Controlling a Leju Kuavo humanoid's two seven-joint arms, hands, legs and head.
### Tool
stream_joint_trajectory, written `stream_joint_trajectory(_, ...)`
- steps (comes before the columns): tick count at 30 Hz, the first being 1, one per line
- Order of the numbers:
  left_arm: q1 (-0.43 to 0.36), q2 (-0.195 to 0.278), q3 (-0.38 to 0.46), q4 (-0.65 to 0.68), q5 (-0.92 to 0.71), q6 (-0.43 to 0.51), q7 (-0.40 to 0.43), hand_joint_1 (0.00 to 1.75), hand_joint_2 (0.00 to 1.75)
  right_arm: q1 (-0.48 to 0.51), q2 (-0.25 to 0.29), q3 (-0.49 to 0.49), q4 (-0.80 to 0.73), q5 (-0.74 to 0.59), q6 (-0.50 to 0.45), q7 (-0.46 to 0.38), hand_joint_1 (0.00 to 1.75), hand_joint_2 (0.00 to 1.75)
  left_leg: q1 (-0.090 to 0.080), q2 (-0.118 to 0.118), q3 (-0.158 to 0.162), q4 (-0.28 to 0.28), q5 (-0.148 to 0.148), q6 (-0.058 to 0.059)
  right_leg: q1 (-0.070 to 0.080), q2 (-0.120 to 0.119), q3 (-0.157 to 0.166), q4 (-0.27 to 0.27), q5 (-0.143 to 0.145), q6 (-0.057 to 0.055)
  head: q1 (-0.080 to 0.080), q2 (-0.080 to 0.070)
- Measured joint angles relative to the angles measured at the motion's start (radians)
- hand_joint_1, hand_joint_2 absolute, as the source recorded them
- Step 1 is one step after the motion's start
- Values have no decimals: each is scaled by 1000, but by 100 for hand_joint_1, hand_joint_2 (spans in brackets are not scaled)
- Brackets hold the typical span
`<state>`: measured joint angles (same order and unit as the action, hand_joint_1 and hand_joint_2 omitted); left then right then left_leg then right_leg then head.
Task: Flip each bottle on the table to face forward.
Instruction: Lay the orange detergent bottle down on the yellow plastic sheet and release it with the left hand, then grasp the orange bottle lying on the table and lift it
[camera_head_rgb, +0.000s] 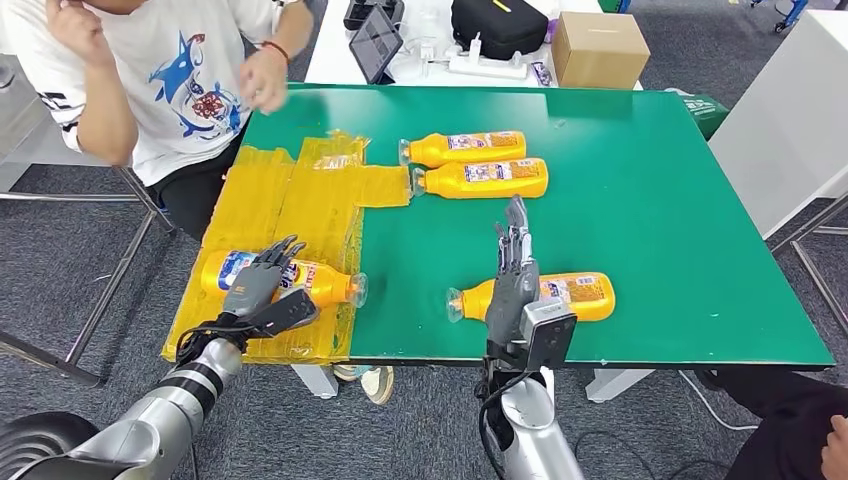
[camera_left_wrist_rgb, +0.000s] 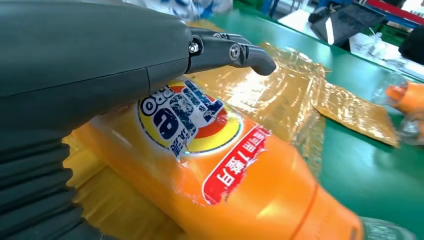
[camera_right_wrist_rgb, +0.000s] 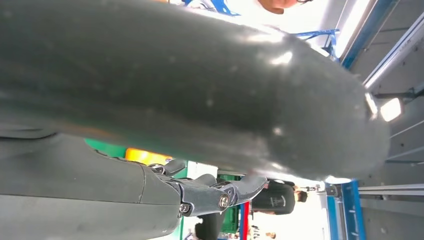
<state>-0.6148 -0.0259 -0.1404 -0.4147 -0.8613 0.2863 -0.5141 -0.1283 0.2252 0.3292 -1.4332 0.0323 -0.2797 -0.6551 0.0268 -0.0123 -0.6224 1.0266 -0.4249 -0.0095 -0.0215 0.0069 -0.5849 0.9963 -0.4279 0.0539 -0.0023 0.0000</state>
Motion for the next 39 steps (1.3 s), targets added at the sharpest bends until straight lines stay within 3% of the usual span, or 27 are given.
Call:
stream_joint_trajectory(6, -7, 0, 38, -10, 118, -257, -20, 0, 0, -14, 8, -28, 23, -18, -5, 8, 0, 0, 0, -6, 7, -1, 0, 0, 0, -4, 9, 0, -2, 0, 0, 0)
stream_joint_trajectory(10, 0, -2, 96, -24, 265, -406, -82, 0, 0, -29, 10, -36, 52, 1, 0, 18, 0, 0, 0, -6, 9, -1, 0, -1, 0, -5, 10, 0, -2, 0, 0, 0)
stream_joint_trajectory(11, 8, -4, 118, -33, 312, -416, -102, 0, 0, -33, 10, -36, 63, 22, 2, 26, 0, 44, 0, -6, 9, -1, 0, -1, 0, -5, 10, 0, -1, 0, 0, 0)
stream_joint_trajectory(14, 40, -22, 183, -78, 432, -395, -137, 0, 131, -46, 5, -35, 101, 99, 4, 57, 0, 175, 0, -4, 8, -1, 1, -1, 0, -5, 8, 0, 0, -1, 0, 0)
stream_joint_trajectory(15, 52, -31, 202, -100, 465, -369, -146, 0, 175, -52, 1, -32, 114, 131, -1, 73, 0, 175, 0, -4, 7, -1, 2, -1, 0, -4, 7, 0, 0, -1, 0, 0)
stream_joint_trajectory(20, 127, -73, 256, -293, 518, -55, -185, 0, 175, -95, -48, -13, 186, 336, -36, 176, 0, 175, 0, -3, 1, 0, 2, -1, 0, -3, 0, 0, 2, 0, 0, 0)
stream_joint_trajectory(23, 178, -91, 231, -445, 469, 125, -190, 0, 175, -124, -104, -13, 210, 440, -21, 253, 0, 175, 0, -5, -2, 1, 2, -1, 0, -4, -2, 0, 2, 0, 0, 0)
stream_joint_trajectory(25, 222, -103, 195, -535, 426, 187, -190, 0, 175, -142, -148, -13, 218, 507, 12, 307, 0, 175, -1, -5, -3, 1, 2, 0, -1, -4, -2, 0, 1, 1, 0, 0)
stream_joint_trajectory(29, 310, -124, 112, -679, 389, 220, -191, 0, 175, -170, -239, -14, 227, 583, 81, 367, 0, 175, -2, -5, -7, 1, 1, 0, -2, -4, -6, -1, 1, 1, 0, 0)
stream_joint_trajectory(34, 384, -141, 43, -767, 400, 203, -191, 0, 175, -182, -354, -17, 224, 621, 179, 425, 0, 175, -2, -6, -8, 1, 1, 0, -2, -5, -7, -1, 1, 1, 0, 0)
stream_joint_trajectory(39, 407, -148, 16, -799, 401, 198, -190, 0, 175, -186, -411, -22, 223, 628, 196, 438, 0, 175, -2, -4, -8, 1, 1, 0, -2, -4, -8, -1, 1, 1, 0, 0)
